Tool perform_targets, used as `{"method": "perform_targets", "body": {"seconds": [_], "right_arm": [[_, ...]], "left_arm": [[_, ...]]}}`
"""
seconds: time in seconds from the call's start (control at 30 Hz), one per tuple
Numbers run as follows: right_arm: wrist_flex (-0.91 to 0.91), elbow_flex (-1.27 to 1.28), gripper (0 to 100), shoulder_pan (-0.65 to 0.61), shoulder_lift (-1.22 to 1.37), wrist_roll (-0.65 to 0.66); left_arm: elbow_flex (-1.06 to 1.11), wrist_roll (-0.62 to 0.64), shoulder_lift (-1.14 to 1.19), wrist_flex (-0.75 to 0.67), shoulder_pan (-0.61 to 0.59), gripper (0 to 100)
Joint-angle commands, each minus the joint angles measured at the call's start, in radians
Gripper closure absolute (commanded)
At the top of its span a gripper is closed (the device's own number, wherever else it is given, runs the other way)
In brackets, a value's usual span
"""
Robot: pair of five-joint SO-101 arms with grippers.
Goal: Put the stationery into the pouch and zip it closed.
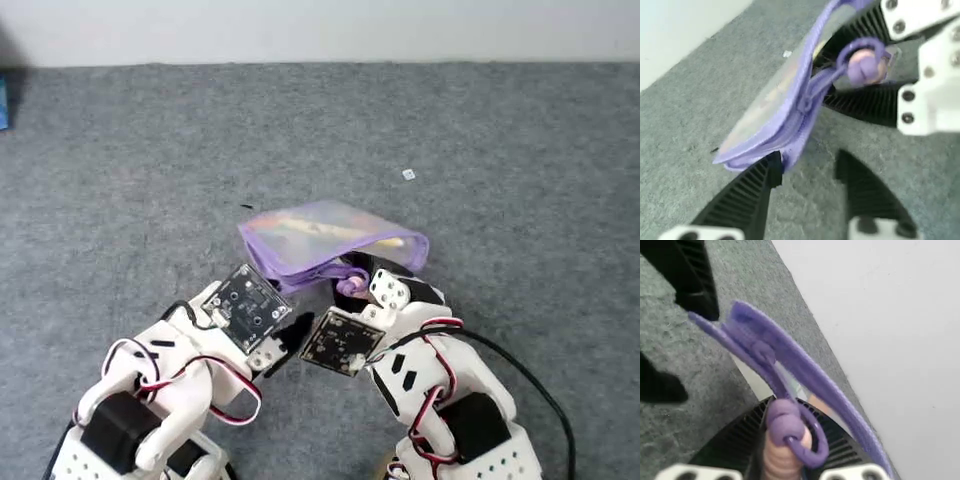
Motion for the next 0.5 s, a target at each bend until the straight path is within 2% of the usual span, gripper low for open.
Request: {"method": "perform_targets", "body": {"seconds": [0.0,0.13,0.33,0.47], "right_arm": [[-0.030,-0.020,99.1,-0.058,-0.019,0.049],[-0.031,-0.008,99.1,-0.071,-0.018,0.049],[-0.031,0.002,99.1,-0.047,-0.015,0.051],[-0.035,0.002,99.1,-0.025,-0.010,0.051]], "left_arm": [[-0.005,0.017,0.000,-0.063,0.018,79],[0.048,0.008,0.000,-0.126,-0.083,79],[0.050,-0.071,-0.008,-0.167,-0.264,79],[0.024,-0.075,-0.006,-0.163,-0.324,79]]}}
